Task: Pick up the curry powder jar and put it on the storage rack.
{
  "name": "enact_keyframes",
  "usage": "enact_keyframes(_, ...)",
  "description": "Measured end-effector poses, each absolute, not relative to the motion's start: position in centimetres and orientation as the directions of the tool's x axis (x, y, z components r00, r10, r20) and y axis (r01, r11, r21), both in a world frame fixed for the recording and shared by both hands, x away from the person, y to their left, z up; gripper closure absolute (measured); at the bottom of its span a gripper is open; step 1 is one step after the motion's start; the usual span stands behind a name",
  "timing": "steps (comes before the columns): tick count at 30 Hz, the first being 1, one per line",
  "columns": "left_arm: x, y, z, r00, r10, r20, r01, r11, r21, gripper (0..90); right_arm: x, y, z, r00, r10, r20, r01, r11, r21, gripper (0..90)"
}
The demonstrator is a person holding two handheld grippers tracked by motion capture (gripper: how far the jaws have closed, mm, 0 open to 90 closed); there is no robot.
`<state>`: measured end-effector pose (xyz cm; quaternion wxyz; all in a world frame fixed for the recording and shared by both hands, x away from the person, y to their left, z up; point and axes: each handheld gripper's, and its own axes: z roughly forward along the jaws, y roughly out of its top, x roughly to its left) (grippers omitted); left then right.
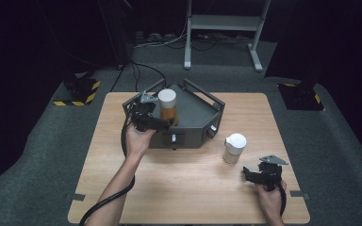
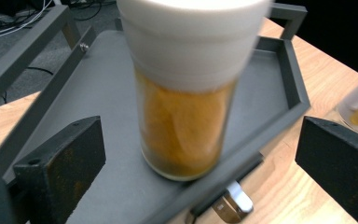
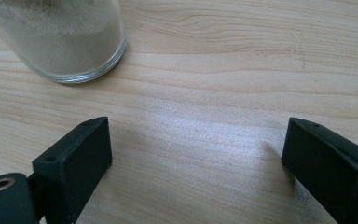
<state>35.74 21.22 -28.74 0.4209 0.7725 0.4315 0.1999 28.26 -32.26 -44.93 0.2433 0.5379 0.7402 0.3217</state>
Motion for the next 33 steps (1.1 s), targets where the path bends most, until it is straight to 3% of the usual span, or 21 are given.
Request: enact_keyframes(33, 29.7, 21.5, -36.9, 0.612, 0.786, -0.09, 0.491, -0.288, 0.822, 2.7, 28.3, -32.2, -44.9, -0.303, 0.953, -0.015, 0.64, 0.215, 0.738, 7.8)
